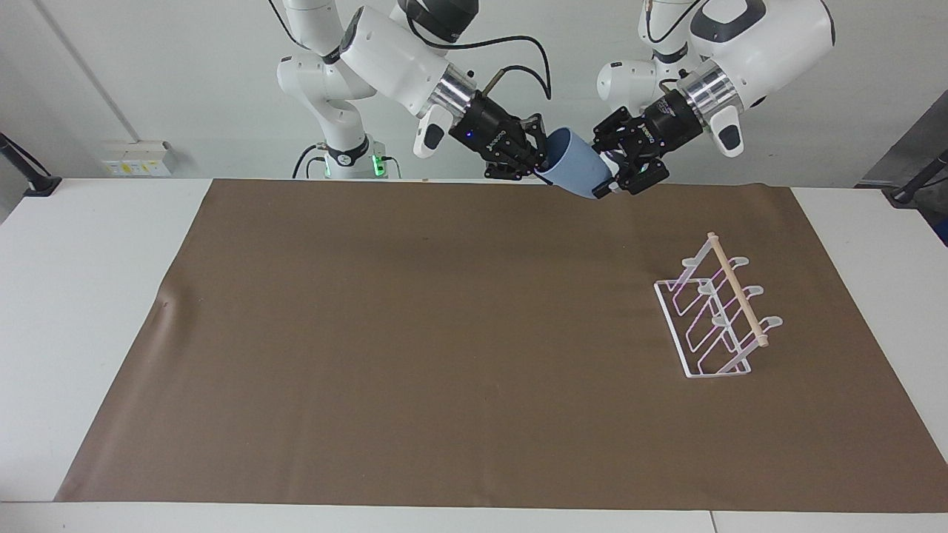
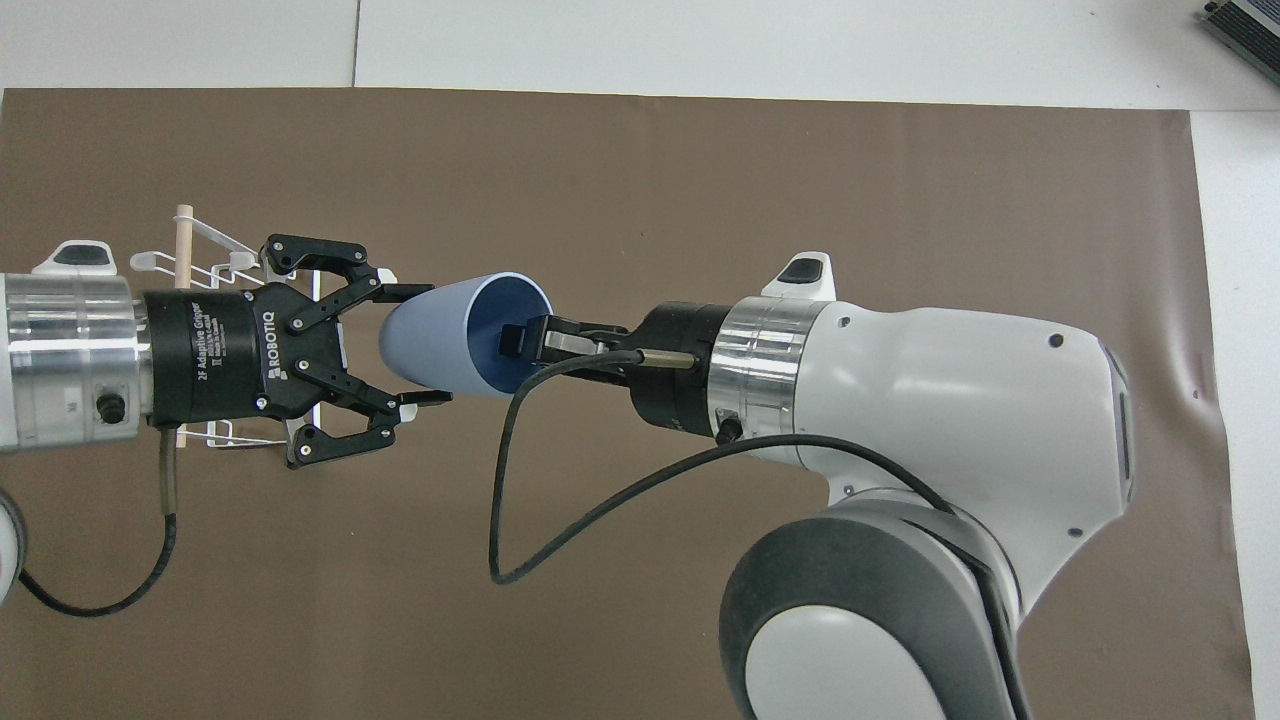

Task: Hang cup on cup holder
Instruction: 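Carry the cup to the left gripper while the left gripper approaches, then grasp the cup base with the left gripper, release the right gripper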

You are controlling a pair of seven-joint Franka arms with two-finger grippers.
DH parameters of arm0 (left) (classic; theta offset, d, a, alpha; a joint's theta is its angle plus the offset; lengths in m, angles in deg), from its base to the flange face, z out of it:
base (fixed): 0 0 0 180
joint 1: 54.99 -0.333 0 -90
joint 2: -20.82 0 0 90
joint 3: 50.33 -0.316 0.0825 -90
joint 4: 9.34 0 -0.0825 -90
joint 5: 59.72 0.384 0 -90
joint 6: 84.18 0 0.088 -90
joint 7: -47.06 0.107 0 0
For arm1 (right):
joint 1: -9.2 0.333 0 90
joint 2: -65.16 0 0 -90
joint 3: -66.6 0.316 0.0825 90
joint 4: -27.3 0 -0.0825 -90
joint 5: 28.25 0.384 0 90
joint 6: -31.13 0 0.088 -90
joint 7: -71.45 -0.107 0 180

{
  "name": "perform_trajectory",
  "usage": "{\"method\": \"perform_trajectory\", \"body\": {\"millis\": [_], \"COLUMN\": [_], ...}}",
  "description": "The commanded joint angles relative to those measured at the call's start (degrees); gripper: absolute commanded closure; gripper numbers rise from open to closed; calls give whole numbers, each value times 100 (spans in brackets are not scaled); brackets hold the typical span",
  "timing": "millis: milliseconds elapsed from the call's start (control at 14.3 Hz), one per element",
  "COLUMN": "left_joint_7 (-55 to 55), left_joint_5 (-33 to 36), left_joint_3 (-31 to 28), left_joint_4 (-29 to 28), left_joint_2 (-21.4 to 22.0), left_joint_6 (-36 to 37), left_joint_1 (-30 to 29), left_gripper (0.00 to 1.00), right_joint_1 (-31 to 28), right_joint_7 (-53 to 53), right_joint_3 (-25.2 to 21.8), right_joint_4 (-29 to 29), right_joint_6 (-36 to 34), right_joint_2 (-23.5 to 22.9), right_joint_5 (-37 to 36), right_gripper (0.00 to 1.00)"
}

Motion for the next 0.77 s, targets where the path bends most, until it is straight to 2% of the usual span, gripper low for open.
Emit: {"method": "perform_trajectory", "body": {"millis": [0,280,350,420,490,700], "left_joint_7": [187,205,205,196,196,231], "left_joint_5": [-88,-88,-88,-88,-61,332], "left_joint_3": [-43,-43,-43,-52,-52,-52], "left_joint_4": [-123,-132,-123,-132,-132,-123], "left_joint_2": [94,94,94,94,94,77], "left_joint_6": [-127,-91,-100,-118,-118,-126], "left_joint_1": [116,98,81,72,46,36], "left_gripper": [100,100,100,100,100,100], "right_joint_1": [0,-17,-35,-52,-53,-79], "right_joint_7": [-86,-60,-60,-77,-77,-86], "right_joint_3": [90,81,81,81,81,72], "right_joint_4": [-157,-148,-148,-148,-148,-139], "right_joint_6": [-35,-97,-132,-141,-132,-132], "right_joint_2": [185,176,176,176,176,176], "right_joint_5": [191,182,182,174,174,174], "right_gripper": [100,100,79,49,0,0]}}
